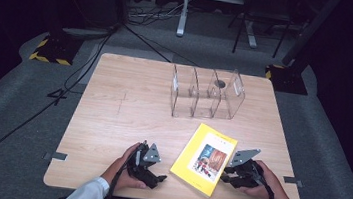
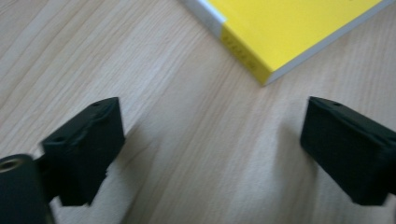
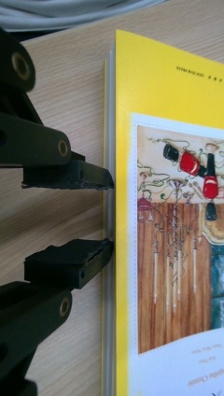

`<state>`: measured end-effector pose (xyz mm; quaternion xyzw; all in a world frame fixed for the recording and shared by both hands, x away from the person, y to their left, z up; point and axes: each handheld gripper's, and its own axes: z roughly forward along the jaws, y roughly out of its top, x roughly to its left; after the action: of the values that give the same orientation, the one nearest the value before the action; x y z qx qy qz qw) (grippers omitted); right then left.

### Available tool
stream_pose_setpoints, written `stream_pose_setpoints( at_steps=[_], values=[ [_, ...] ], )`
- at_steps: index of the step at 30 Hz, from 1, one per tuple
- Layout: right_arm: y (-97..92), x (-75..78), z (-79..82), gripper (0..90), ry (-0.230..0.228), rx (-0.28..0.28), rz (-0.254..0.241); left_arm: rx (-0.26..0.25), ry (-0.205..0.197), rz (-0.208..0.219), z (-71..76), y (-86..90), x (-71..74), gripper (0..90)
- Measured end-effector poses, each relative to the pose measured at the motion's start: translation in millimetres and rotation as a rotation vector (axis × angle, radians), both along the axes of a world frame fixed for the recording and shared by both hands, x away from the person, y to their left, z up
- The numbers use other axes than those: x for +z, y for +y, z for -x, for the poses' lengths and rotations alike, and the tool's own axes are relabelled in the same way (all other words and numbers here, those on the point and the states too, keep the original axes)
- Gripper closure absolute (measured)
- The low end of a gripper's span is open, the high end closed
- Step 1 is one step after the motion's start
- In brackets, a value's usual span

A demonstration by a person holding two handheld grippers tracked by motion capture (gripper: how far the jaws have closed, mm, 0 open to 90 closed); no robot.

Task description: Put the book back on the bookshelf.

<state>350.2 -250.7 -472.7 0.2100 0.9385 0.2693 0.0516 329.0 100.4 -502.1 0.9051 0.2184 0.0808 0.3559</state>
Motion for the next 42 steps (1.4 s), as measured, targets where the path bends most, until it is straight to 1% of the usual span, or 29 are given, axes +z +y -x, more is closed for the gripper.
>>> stream_pose_setpoints(
  at_steps=[1, 2, 4, 6, 7, 8, 10, 11, 12, 15, 17, 20, 22, 23, 24, 26, 29, 31, 32, 33, 34, 35, 36, 37, 38, 39, 40, 41, 42],
  values=[
    [0.7, 0.8, 0.0, 64.3, -0.009, -0.001, -0.010, -0.023, -0.021, -0.024, 2.2, -1.4, 2.9, 17.9],
    [1.5, 1.9, 0.3, 64.3, -0.024, -0.001, -0.018, -0.028, -0.031, -0.019, 4.5, -3.2, 4.9, 19.8],
    [3.5, 4.0, 0.8, 64.4, -0.039, -0.009, -0.029, -0.037, -0.016, 0.012, 5.6, -5.7, 8.0, 17.4],
    [5.1, 6.5, 1.4, 64.4, -0.060, -0.008, -0.054, -0.050, -0.029, 0.007, 8.4, -11.6, 10.1, 16.5],
    [5.5, 7.7, 1.6, 64.4, -0.063, -0.011, -0.064, -0.069, -0.039, 0.002, 9.8, -16.5, 10.5, 16.5],
    [6.1, 9.6, 1.4, 64.4, -0.066, -0.017, -0.085, -0.077, -0.043, 0.002, 10.7, -20.4, 10.8, 16.6],
    [7.3, 11.9, 1.5, 64.4, -0.077, -0.023, -0.108, -0.093, -0.052, 0.007, 12.2, -29.0, 12.2, 16.6],
    [7.3, 11.9, 1.5, 64.4, -0.077, -0.023, -0.108, -0.093, -0.052, 0.007, 12.2, -29.0, 12.2, 16.6],
    [8.9, 13.5, 1.0, 64.3, -0.080, -0.035, -0.141, -0.110, -0.062, 0.014, 14.1, -37.7, 14.9, 16.6],
    [11.6, 15.2, -0.1, 64.0, -0.089, -0.040, -0.151, -0.140, -0.073, 0.033, 16.8, -51.2, 18.5, 16.6],
    [12.6, 16.2, -0.9, 63.5, -0.089, -0.049, -0.171, -0.154, -0.083, 0.043, 18.2, -60.3, 19.9, 16.6],
    [13.5, 16.1, -1.0, 61.5, -0.082, -0.055, -0.181, -0.183, -0.091, 0.038, 20.2, -72.0, 19.1, 17.2],
    [15.2, 15.1, 0.1, 59.6, -0.081, -0.056, -0.184, -0.189, -0.090, 0.035, 20.5, -74.9, 18.2, 17.3],
    [16.7, 14.9, 1.1, 59.5, -0.084, -0.055, -0.179, -0.196, -0.081, 0.024, 22.7, -77.8, 16.0, 16.8],
    [18.0, 14.8, 1.8, 59.5, -0.086, -0.056, -0.181, -0.193, -0.087, 0.023, 22.9, -77.9, 15.3, 16.8],
    [20.2, 15.3, 2.4, 59.4, -0.084, -0.050, -0.194, -0.181, -0.089, 0.042, 22.1, -77.6, 15.3, 17.2],
    [23.5, 17.2, 2.6, 58.8, -0.089, -0.055, -0.209, -0.172, -0.100, 0.052, 22.3, -77.8, 15.7, 18.1],
    [27.5, 22.7, 2.8, 58.2, -0.107, -0.067, -0.241, -0.154, -0.112, 0.052, 22.7, -77.6, 15.6, 18.4],
    [28.3, 24.2, 2.6, 58.1, -0.111, -0.073, -0.253, -0.141, -0.134, 0.061, 21.6, -77.2, 16.1, 18.9],
    [29.1, 26.0, 2.2, 58.1, -0.112, -0.077, -0.269, -0.124, -0.141, 0.072, 20.8, -76.9, 16.8, 20.0],
    [29.8, 27.4, 1.7, 58.0, -0.116, -0.083, -0.283, -0.120, -0.144, 0.083, 19.7, -76.7, 17.3, 21.9],
    [30.8, 28.3, 1.1, 58.0, -0.117, -0.085, -0.294, -0.107, -0.151, 0.085, 18.9, -76.8, 17.7, 24.4],
    [31.5, 28.9, 0.7, 58.0, -0.119, -0.086, -0.297, -0.099, -0.161, 0.091, 17.9, -77.0, 18.0, 28.5],
    [31.5, 28.9, 0.7, 58.0, -0.119, -0.086, -0.297, -0.099, -0.161, 0.091, 17.9, -77.0, 18.0, 33.5],
    [32.0, 28.9, 0.7, 57.9, -0.121, -0.085, -0.301, -0.087, -0.169, 0.094, 17.3, -76.1, 18.4, 33.5],
    [31.8, 28.7, 0.7, 57.9, -0.121, -0.086, -0.303, -0.079, -0.177, 0.093, 17.0, -74.7, 18.6, 38.3],
    [30.8, 28.1, 0.3, 56.9, -0.117, -0.089, -0.310, -0.075, -0.183, 0.106, 16.5, -71.7, 20.1, 46.6],
    [30.4, 28.0, 0.2, 56.8, -0.117, -0.091, -0.311, -0.073, -0.192, 0.116, 17.5, -70.2, 21.5, 49.9],
    [29.9, 27.8, -0.2, 56.7, -0.119, -0.092, -0.313, -0.068, -0.211, 0.110, 19.2, -69.6, 23.2, 53.5]
  ],
)
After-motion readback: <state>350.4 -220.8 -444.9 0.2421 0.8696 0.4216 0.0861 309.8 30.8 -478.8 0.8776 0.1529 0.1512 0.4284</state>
